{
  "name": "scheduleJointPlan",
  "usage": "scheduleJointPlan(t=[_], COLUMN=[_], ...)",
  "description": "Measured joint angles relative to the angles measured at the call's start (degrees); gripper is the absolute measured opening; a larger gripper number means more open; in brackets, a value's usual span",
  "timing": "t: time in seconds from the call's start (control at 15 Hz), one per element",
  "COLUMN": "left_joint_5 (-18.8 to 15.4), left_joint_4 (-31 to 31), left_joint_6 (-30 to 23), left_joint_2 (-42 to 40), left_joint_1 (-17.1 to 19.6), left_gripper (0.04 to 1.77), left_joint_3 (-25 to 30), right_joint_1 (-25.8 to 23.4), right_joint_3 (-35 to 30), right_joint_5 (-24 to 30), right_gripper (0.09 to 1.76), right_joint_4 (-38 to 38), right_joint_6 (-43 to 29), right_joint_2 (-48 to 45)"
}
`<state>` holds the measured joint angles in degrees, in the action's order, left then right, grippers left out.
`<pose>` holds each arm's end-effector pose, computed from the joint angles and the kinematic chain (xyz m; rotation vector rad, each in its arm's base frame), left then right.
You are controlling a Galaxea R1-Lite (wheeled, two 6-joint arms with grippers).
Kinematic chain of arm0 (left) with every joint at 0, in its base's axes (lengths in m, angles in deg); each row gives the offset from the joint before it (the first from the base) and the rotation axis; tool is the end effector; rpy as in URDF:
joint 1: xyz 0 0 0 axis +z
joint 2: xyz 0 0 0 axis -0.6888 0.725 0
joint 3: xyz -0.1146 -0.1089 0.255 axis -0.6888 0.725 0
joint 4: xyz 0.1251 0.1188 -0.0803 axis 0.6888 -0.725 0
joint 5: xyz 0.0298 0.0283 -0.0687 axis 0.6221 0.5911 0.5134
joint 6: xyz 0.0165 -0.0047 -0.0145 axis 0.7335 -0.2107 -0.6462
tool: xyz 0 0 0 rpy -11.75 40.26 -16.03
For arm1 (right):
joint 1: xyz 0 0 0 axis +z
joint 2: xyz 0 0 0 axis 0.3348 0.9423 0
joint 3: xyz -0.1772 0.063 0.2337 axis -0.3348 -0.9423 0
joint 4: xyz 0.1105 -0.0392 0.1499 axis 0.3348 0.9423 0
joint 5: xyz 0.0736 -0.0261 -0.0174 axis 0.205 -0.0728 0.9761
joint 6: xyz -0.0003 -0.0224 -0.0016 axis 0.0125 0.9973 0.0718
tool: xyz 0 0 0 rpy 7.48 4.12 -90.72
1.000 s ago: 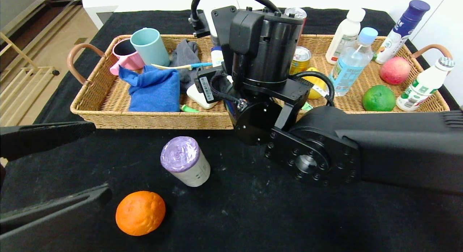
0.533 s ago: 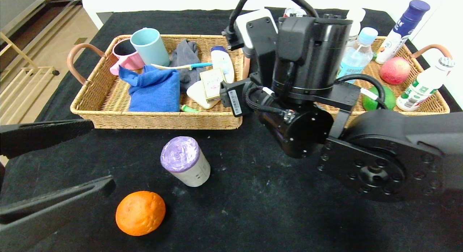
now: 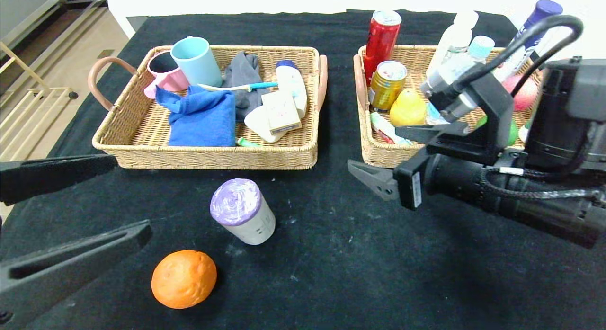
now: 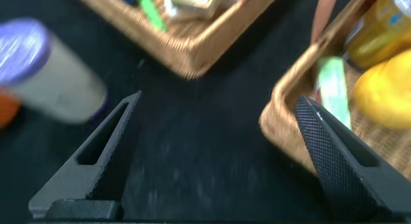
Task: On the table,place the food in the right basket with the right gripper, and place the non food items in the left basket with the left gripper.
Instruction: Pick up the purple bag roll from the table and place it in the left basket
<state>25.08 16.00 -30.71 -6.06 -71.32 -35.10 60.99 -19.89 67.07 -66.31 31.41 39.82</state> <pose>0.0857 -0.0523 0.2866 0.0909 -0.0004 -0.7664 0.2225 0.1946 0.2637 -0.2431 0.0284 0.6669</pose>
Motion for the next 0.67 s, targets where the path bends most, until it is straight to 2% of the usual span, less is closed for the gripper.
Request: scheduleJointPlan(t=[0.2,0.33,0.53,0.67], left_joint_5=[0.5,1.0,1.1,1.1], left_joint_4=[-0.1,-0.2,-0.4,-0.5], left_joint_6=[0.0,0.1,0.2,0.2], left_joint_2=[0.2,0.2,0.4,0.5], left_joint_1=[0.0,0.0,0.0,0.0], left_gripper=[1.76,1.76,1.76,1.76], left_joint_3=[0.0,-0.2,-0.2,-0.2], right_joint_1=[-4.5,-7.5,-10.1,-12.3], right_joint_3=[-5.3,-7.4,-11.8,-14.3], right_joint_5=[9.5,18.0,21.9,26.5], right_gripper=[1.70,1.70,1.70,1.70], right_joint_4=[0.1,0.1,-0.5,-0.7], right_joint_6=[0.1,0.2,1.0,3.4], right_joint_2=[-4.5,-7.0,-9.6,-10.6])
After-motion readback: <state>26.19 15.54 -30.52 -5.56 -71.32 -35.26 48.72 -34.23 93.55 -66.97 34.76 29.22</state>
